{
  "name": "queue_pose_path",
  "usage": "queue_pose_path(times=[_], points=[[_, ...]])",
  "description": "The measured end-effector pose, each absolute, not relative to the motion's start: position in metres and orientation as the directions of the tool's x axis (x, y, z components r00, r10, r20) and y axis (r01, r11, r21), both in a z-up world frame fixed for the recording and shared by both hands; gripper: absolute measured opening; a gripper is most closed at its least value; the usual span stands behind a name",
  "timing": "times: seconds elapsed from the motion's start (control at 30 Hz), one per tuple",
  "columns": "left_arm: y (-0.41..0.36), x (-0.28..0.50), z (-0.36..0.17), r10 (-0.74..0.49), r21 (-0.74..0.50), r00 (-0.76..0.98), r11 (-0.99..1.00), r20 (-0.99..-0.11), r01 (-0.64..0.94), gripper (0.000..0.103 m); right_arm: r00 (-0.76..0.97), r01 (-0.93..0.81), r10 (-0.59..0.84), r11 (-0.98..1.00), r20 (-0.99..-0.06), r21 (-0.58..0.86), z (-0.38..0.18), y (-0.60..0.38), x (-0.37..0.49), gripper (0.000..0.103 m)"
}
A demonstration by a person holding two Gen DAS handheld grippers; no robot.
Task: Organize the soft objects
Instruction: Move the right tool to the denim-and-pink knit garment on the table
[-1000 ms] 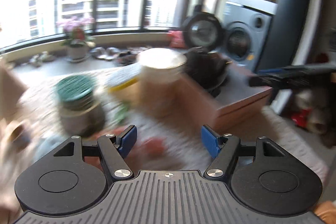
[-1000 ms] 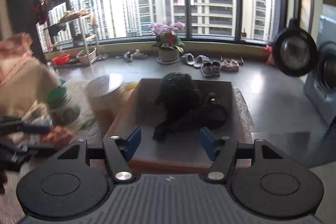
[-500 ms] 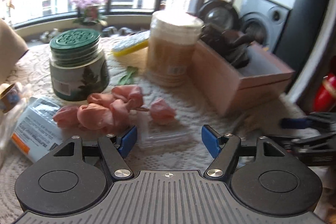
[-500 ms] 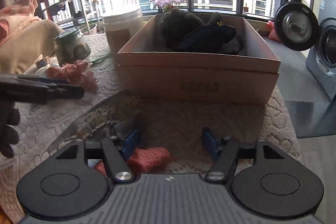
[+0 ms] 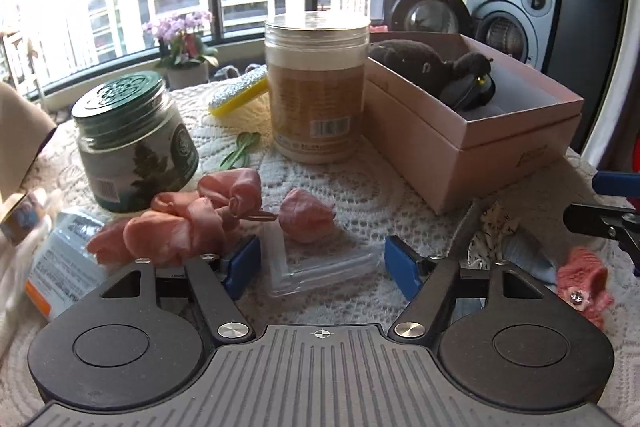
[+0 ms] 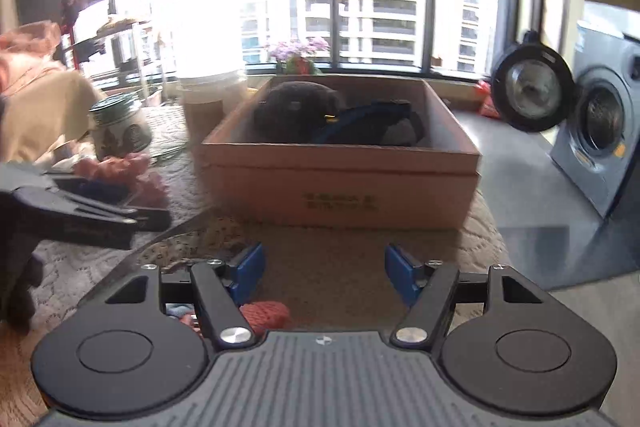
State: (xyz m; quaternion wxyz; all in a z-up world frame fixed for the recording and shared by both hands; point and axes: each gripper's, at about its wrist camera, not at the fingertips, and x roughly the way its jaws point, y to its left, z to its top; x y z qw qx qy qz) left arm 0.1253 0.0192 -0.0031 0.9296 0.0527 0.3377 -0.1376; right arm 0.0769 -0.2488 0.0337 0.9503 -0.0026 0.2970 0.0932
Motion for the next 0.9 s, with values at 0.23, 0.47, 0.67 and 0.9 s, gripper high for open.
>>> queue_pose_path(times=[0.23,0.47,0.67,0.9], points=[[0.045,0.107,-0.002,-0.275,-0.092,0.726,0.955,-0.631,0.281,0.069,0.748,-0.023,0.064,0.997,-0.66,0.071,0.023,-0.261,0.092,0.067],[0.063,0.076,-0.003,-0.306,-0.124,0.729,0.948,-0.612,0.294,0.069,0.713,0.023,0.055,0.995,-0.699,0.101,0.021,-0.26,0.104,0.085],[0.064,0.075,-0.004,-0.322,-0.14,0.734,0.944,-0.598,0.3,0.069,0.655,-0.002,0.056,0.997,-0.754,0.073,0.021,-0.249,0.116,0.103],[0.067,0.075,-0.005,-0.335,-0.162,0.736,0.94,-0.589,0.299,0.069,0.635,-0.06,0.043,0.998,-0.771,0.007,0.033,-0.236,0.118,0.074]])
